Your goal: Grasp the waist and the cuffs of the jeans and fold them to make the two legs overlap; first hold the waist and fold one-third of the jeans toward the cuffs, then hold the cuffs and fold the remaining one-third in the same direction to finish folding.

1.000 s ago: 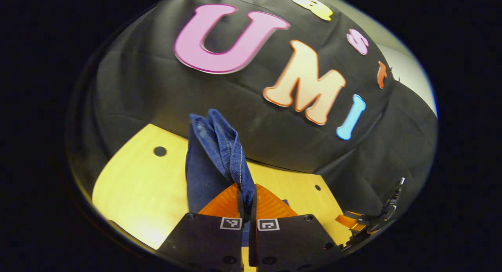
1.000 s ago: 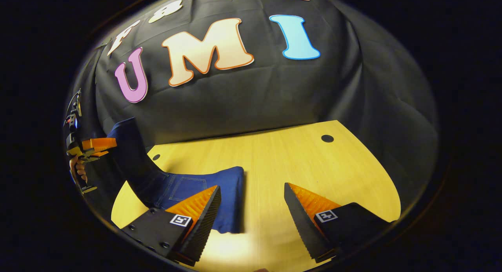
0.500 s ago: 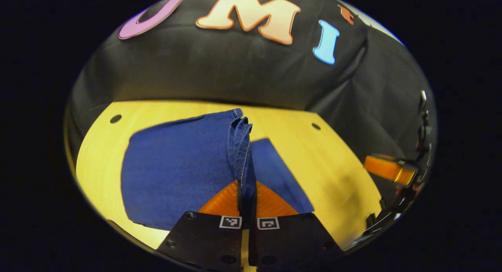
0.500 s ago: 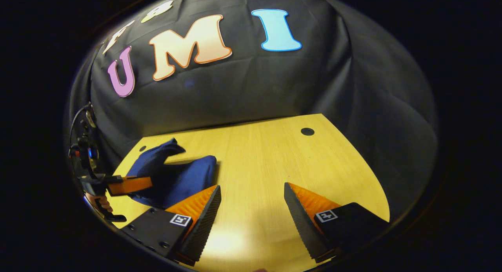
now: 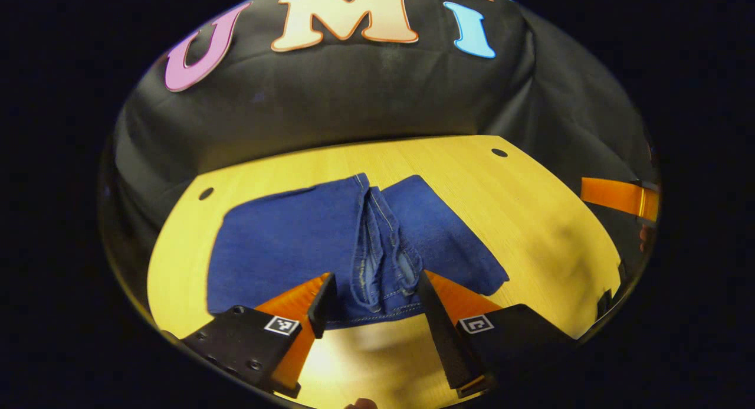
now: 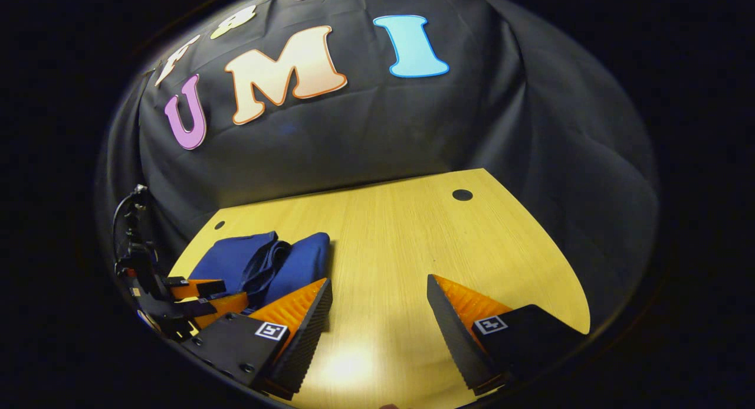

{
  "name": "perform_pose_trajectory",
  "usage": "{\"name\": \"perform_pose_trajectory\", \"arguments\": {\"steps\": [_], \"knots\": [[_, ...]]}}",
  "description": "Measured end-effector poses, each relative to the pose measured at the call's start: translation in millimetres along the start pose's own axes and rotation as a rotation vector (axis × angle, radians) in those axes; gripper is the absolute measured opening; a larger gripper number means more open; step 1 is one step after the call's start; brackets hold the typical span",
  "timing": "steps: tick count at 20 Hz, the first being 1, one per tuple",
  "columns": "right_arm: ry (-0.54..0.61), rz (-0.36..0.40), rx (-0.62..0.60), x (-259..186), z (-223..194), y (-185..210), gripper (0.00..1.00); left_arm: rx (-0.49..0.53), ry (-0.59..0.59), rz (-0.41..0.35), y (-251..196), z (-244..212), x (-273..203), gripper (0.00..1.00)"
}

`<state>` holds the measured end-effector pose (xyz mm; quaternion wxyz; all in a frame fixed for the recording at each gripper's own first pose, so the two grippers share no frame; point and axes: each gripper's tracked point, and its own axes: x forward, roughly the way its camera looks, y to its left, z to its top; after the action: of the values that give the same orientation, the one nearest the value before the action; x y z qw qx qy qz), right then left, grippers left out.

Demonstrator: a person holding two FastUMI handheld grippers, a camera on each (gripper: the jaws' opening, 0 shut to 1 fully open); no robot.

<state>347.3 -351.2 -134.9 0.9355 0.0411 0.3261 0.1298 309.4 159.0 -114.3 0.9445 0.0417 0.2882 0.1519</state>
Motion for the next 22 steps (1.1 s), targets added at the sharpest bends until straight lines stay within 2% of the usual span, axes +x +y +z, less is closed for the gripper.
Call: {"name": "perform_pose_trajectory", "arguments": {"steps": [1, 2, 3, 4, 5, 6, 7, 10, 11, 14, 15, 16, 22], "knots": [[-0.005, 0.009, -0.001, -2.0, 0.3, 5.2, 0.99, 0.017, -0.028, 0.035, 9.9, 7.5, -14.5, 0.84], [-0.011, 0.018, -0.003, -4.4, 0.2, 9.9, 0.99, 0.026, -0.056, 0.072, 21.8, 13.2, -29.6, 0.76], [-0.014, 0.027, -0.007, -8.0, -1.3, 15.5, 0.99, 0.029, -0.075, 0.099, 33.8, 17.8, -43.7, 0.82], [-0.017, 0.037, -0.009, -11.0, -2.6, 20.1, 0.94, 0.025, -0.086, 0.122, 42.5, 19.5, -58.2, 0.82], [-0.019, 0.049, -0.009, -14.5, -3.9, 25.5, 0.99, 0.013, -0.093, 0.145, 54.0, 20.9, -70.9, 0.82], [-0.024, 0.060, -0.008, -18.8, -4.7, 30.2, 0.99, -0.004, -0.096, 0.166, 66.1, 19.1, -79.2, 0.82], [-0.028, 0.071, -0.006, -23.6, -6.4, 34.9, 0.94, -0.025, -0.098, 0.188, 76.9, 17.0, -86.8, 0.82], [-0.029, 0.091, -0.019, -31.9, -10.7, 39.1, 0.94, -0.103, -0.097, 0.244, 100.5, 5.3, -100.1, 0.82], [-0.034, 0.095, -0.020, -35.5, -9.9, 38.9, 0.99, -0.129, -0.092, 0.258, 104.4, 0.8, -100.0, 0.82], [-0.055, 0.112, -0.013, -45.5, -4.6, 38.9, 0.94, -0.229, -0.115, 0.240, 106.4, -4.2, -108.6, 0.82], [-0.062, 0.113, -0.016, -47.5, -2.8, 38.4, 0.98, -0.254, -0.111, 0.221, 101.5, -7.3, -107.3, 0.82], [-0.073, 0.115, -0.019, -49.9, -0.6, 36.8, 0.98, -0.266, -0.107, 0.210, 98.8, -10.8, -105.5, 0.82], [-0.119, 0.093, -0.016, -63.9, 12.5, 23.6, 0.98, -0.224, -0.116, 0.207, 98.2, -8.8, -111.8, 0.82]]}}
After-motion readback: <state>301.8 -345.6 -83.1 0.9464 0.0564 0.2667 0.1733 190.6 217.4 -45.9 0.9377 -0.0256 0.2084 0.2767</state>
